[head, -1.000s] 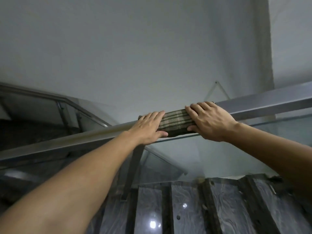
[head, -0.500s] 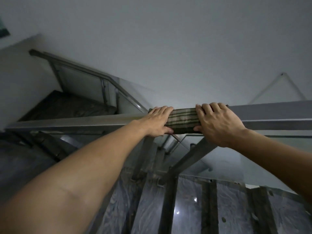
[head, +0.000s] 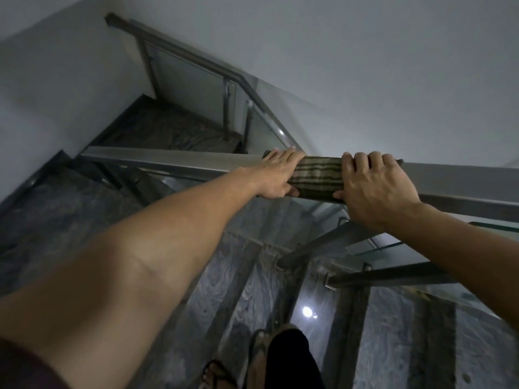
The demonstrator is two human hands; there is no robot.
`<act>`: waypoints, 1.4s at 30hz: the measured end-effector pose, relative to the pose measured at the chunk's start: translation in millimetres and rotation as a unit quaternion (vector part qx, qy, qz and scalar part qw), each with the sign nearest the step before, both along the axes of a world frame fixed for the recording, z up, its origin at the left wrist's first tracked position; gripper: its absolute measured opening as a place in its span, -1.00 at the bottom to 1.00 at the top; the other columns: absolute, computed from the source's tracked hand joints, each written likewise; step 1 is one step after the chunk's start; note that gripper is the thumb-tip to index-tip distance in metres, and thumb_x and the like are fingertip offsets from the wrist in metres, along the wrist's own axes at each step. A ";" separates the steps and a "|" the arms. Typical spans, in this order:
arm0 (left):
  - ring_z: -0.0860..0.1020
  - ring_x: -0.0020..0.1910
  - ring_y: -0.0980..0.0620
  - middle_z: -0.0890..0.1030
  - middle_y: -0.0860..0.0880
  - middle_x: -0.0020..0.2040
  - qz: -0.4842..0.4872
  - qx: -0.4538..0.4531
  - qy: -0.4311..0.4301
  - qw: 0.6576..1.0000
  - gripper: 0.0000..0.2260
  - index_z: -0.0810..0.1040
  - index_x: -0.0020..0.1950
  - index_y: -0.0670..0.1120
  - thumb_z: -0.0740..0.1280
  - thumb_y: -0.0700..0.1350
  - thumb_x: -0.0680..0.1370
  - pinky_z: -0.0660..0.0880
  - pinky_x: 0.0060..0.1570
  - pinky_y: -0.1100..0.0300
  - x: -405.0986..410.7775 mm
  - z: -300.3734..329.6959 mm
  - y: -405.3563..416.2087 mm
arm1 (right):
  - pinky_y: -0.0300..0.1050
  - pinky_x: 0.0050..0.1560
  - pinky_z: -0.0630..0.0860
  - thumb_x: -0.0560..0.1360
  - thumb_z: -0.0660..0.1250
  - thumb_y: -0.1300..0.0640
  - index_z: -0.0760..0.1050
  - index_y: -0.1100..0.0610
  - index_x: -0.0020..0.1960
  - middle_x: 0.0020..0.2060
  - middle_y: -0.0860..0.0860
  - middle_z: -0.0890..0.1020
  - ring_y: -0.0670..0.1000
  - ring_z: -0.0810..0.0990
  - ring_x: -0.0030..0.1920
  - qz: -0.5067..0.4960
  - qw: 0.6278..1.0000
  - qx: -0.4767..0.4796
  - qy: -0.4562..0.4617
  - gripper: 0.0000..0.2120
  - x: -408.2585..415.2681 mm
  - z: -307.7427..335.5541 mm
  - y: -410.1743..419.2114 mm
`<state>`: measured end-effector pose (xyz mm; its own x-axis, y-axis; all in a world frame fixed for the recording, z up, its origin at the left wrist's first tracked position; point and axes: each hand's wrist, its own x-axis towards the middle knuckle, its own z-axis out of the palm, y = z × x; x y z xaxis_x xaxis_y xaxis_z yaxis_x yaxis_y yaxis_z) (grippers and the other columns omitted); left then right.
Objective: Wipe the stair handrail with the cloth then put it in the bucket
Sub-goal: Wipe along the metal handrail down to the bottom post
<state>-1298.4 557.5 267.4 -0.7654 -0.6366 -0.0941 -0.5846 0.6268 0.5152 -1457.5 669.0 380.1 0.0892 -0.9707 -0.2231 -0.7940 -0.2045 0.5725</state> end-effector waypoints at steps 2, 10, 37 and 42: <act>0.10 0.52 -0.16 0.22 -0.17 0.46 0.000 0.003 0.002 1.000 -0.27 0.09 0.44 -0.07 0.42 0.04 0.42 -0.03 0.49 -0.08 19.5 -12.7 -11.4 | 0.10 -0.04 0.47 0.53 0.04 -0.19 0.25 0.31 0.29 0.02 0.23 0.54 0.20 0.52 -0.05 -0.001 1.000 0.002 -0.001 -0.40 18.2 -13.8 -12.5; -0.03 0.55 -0.12 0.17 -0.20 0.50 0.010 -0.003 -0.016 1.000 -0.27 0.06 0.46 -0.12 0.41 0.00 0.45 -0.12 0.51 -0.08 101.1 -76.7 -63.0 | 0.11 -0.02 0.42 0.54 0.03 -0.17 0.24 0.33 0.29 0.04 0.24 0.53 0.22 0.51 -0.03 0.001 1.000 0.000 -0.016 -0.40 99.6 -76.6 -64.6; 0.20 0.47 -0.14 0.28 -0.18 0.43 -0.012 -0.036 0.027 0.999 -0.22 0.13 0.44 -0.15 0.46 0.06 0.38 0.05 0.48 -0.09 364.3 -285.8 -230.3 | 0.11 0.00 0.47 0.52 -0.02 -0.22 0.29 0.25 0.24 0.05 0.24 0.54 0.21 0.53 -0.02 0.032 0.999 -0.037 -0.012 -0.42 356.4 -289.0 -227.8; 0.24 0.43 -0.14 0.31 -0.17 0.41 -0.025 -0.040 0.036 0.998 -0.21 0.15 0.44 -0.13 0.48 0.06 0.36 0.07 0.48 -0.09 389.2 -306.5 -248.4 | 0.12 -0.02 0.49 0.51 -0.04 -0.24 0.28 0.24 0.22 0.02 0.25 0.54 0.21 0.54 -0.05 0.031 0.999 -0.043 -0.008 -0.42 381.2 -307.5 -242.6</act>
